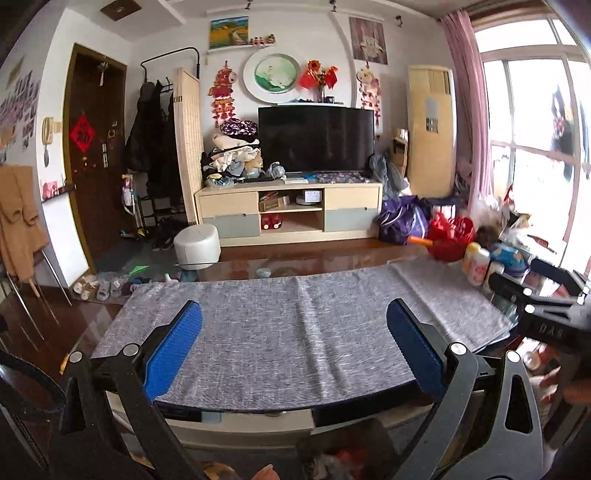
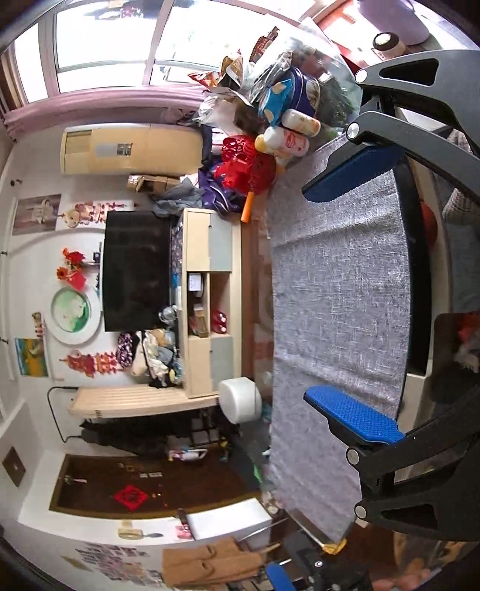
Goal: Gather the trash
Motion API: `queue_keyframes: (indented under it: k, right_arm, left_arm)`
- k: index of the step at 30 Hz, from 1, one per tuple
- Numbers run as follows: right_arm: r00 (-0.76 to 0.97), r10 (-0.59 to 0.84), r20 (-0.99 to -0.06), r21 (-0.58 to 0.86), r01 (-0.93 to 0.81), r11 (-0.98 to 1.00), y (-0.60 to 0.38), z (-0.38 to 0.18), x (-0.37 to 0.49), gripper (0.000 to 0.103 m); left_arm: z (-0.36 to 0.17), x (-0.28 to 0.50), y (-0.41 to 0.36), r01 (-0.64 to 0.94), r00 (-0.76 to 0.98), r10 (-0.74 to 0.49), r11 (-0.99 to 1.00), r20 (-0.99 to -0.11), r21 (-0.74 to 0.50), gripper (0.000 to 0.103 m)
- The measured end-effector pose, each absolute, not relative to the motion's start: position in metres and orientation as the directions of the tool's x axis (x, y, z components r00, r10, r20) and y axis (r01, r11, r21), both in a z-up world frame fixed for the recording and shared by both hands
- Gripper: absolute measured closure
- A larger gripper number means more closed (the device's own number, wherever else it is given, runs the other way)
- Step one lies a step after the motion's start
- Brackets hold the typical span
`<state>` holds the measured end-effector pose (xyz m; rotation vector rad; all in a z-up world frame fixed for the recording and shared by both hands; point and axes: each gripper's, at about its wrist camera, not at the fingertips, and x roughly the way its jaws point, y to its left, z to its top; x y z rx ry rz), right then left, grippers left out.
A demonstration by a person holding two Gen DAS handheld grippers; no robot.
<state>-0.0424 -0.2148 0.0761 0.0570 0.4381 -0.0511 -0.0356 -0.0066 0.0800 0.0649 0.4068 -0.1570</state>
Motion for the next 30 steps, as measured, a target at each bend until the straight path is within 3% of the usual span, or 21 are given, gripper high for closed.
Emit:
queue_keyframes:
  k: [10,30]
  right_arm:
    - [0.91,-0.068,-0.408,0.028,0.087,0.996,-0.206,0.078,-0.07,0.003]
    - [0.887,-0.046,-0.459,0.042,0.074,0.996,-0.199,0.068,-0.065,0.003]
  left_arm:
    - [0.069,-0.05,-0.008,0.153,0.892,-0.135,0.988,-0.431,0.008,0.008]
    - [0.056,-0.047,-0.001,0.14,0.871,-0.119,0.99,-0.477,0.008,0.008]
